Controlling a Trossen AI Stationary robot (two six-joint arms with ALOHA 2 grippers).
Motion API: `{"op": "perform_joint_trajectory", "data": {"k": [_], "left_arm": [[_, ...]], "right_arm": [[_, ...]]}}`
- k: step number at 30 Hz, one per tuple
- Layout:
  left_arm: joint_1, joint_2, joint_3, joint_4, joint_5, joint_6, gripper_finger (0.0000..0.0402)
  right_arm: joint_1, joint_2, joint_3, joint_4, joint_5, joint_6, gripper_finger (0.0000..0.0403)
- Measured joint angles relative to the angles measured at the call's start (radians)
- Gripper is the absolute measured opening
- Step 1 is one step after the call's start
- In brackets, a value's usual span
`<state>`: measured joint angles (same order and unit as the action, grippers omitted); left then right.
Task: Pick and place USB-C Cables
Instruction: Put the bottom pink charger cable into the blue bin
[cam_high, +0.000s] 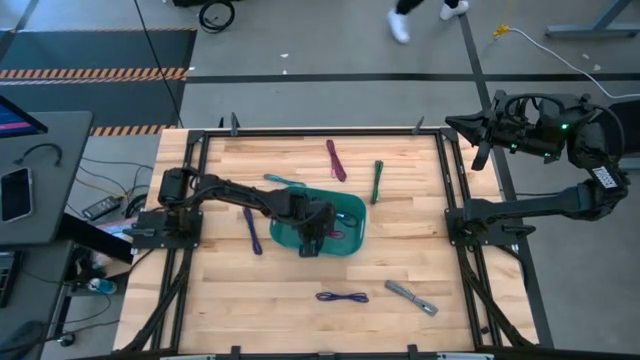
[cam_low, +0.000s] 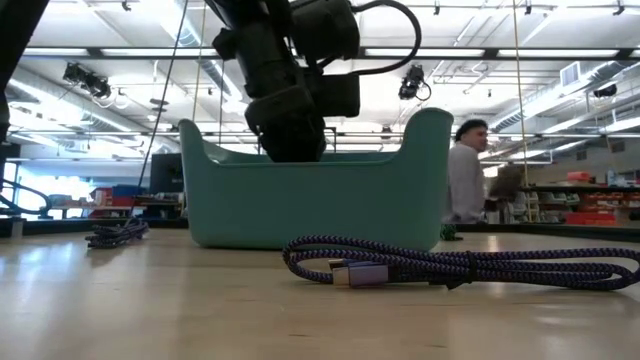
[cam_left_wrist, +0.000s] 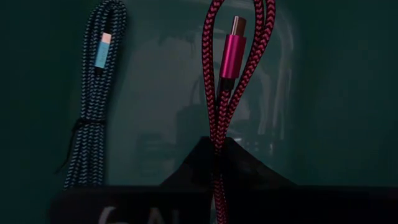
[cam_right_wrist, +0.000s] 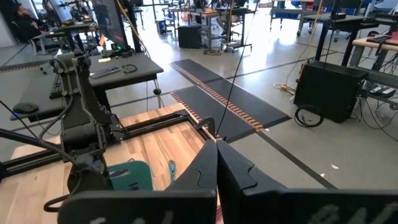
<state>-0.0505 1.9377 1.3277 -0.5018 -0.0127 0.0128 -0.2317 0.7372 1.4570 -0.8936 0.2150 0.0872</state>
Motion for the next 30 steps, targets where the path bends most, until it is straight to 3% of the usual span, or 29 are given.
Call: {"op": "perform_joint_trajectory", "data": {"k": [11,30], "left_arm": [[-0.027,0.000,0.000,-0.049,-0.076,0.045,0.0017],[-0.026,0.000,0.000,-0.070,-0.078,0.043,0.0017]], "right_arm": [[0.000,0.000,0.000,0.000,-0.007,0.000,0.0000],[0.000,0.000,0.000,-0.028,-0.009,0.014,0.0000]]}}
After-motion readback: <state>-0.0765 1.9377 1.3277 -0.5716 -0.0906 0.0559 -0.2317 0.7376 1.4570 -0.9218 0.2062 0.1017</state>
